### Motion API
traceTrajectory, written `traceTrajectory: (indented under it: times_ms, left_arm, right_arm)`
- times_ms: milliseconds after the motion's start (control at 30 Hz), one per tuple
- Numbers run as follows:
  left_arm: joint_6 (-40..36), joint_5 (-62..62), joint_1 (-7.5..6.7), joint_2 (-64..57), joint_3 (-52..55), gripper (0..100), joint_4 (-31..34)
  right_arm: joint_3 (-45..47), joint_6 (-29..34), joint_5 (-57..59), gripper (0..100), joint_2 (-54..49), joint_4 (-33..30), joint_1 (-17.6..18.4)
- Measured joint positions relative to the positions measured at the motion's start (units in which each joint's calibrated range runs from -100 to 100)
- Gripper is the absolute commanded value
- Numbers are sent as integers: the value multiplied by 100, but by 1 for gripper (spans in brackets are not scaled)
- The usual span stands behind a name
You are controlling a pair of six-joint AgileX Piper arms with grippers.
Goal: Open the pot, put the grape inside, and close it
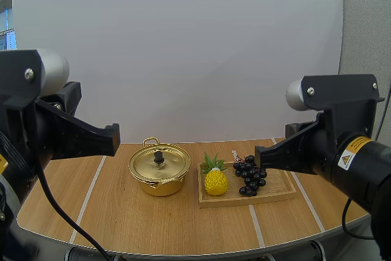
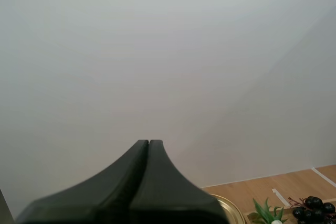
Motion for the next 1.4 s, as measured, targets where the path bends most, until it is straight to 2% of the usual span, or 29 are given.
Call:
traceTrajectory:
  times_ms: [400, 667, 733, 767, 800, 833, 900, 933, 967, 1000, 1033, 1067, 1100, 1133, 1400]
  left_arm:
    - [98, 75, 0, 2170, -112, 0, 0]
    - [118, 11, 0, 3102, -249, 0, 0]
    - [118, -9, 0, 3369, -285, 1, 0]
    - [118, -9, 0, 3432, -296, 3, 0]
    - [118, -9, 0, 3518, -296, 10, 0]
    - [118, -9, 0, 3724, -302, 15, 0]
    - [118, -9, 0, 3951, -302, 33, 0]
    - [118, -9, 0, 3952, -302, 45, 0]
    - [118, -9, 0, 3984, -302, 59, 0]
    - [118, -9, 0, 3984, -302, 71, 0]
    - [127, -9, 0, 3998, -302, 89, 0]
    - [127, -9, 0, 3998, -302, 100, 0]
    - [127, -9, 0, 3998, -302, 100, 0]
    - [136, -9, 0, 3998, -302, 100, 0]
    - [150, -9, 0, 3998, -302, 100, 0]
  right_arm:
    - [-499, 0, 193, 0, 1716, 0, 0]
    - [-557, 0, 193, 0, 2395, 0, 0]
    - [-557, 0, 193, 3, 2691, -11, 0]
    - [-557, 0, 193, 11, 2710, -11, 0]
    - [-557, 0, 193, 22, 2777, -11, 0]
    - [-557, 0, 193, 29, 2868, -11, 0]
    - [-557, 0, 193, 46, 2963, -11, 0]
    - [-557, 0, 193, 53, 2979, -23, 0]
    - [-557, 29, 193, 65, 2991, -23, 0]
    - [-557, 29, 193, 70, 2991, -23, 0]
    - [-557, 29, 177, 79, 2991, -23, 0]
    - [-557, 29, 158, 87, 2995, -23, 0]
    - [-557, 29, 136, 97, 2995, -23, 0]
    - [-557, 29, 123, 100, 2995, -23, 0]
    - [-557, 29, 123, 100, 2995, -23, 0]
